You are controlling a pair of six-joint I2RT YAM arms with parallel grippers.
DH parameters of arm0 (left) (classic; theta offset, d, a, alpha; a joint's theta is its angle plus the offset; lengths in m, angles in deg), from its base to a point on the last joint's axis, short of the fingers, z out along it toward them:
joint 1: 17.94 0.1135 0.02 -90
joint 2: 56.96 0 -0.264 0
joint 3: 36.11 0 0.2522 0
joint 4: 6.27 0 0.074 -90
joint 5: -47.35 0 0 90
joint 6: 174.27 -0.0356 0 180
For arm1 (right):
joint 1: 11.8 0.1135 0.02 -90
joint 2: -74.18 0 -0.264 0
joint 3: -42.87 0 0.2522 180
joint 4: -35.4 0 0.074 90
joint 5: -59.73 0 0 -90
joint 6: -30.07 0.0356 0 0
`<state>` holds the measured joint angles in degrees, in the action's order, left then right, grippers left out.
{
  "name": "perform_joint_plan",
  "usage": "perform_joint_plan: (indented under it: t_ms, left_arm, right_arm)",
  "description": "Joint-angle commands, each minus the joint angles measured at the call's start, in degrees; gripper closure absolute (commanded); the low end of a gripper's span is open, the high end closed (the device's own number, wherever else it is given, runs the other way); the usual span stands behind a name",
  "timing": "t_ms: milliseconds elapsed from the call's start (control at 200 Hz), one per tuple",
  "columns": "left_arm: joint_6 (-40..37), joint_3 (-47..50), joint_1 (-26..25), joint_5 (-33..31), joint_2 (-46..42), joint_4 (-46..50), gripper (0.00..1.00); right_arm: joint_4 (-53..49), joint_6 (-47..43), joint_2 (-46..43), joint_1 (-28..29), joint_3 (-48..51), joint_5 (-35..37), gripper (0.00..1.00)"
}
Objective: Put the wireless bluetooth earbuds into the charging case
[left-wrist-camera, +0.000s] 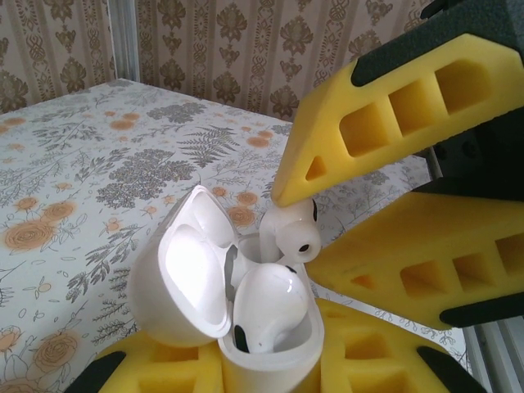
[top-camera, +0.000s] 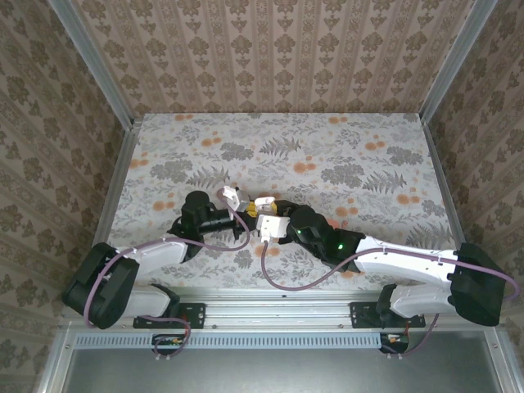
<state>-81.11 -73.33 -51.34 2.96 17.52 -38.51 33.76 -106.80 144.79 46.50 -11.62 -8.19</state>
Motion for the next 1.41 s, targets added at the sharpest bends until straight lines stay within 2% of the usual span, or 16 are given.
perform_joint_plan:
  t_ms: [0, 360, 620, 925, 1000, 1220, 1325, 1400]
  left_arm:
    - [-1.2, -1.5, -0.4, 0.1, -1.5, -2.3, 0.90]
    - [-1.5, -1.1, -0.5, -1.5, -1.0, -2.4, 0.90]
    - [-1.5, -0.8, -0.4, -1.9, -0.8, -3.0, 0.90]
    - [-2.1, 1.0, -0.3, -0.1, -0.7, -6.3, 0.89]
    - [-2.2, 1.1, -0.3, 0.6, -0.7, -6.6, 0.89]
    - [-2.6, 1.8, -0.3, 3.0, -0.7, -9.0, 0.89]
    - [-2.6, 1.9, -0.4, 3.8, -0.6, -9.9, 0.89]
    - [-2.5, 1.8, -0.4, 4.2, -0.6, -9.9, 0.89]
  right_arm:
    - [-0.5, 1.2, -0.5, 0.4, -0.8, -1.2, 0.67]
    - [-0.2, 4.0, -3.5, 0.4, -0.5, -1.3, 0.58]
    - [0.5, 7.5, -5.8, 0.3, 0.0, -2.7, 0.54]
    - [1.3, 30.5, -12.0, -7.1, 3.0, -10.9, 0.54]
    - [2.1, 36.5, -12.9, -9.6, 3.9, -13.5, 0.50]
    - [6.9, 47.8, -14.9, -14.5, 8.2, -17.9, 0.47]
    - [10.2, 51.3, -15.9, -16.1, 10.8, -18.2, 0.36]
    - [11.8, 49.7, -17.1, -16.4, 13.1, -20.0, 0.22]
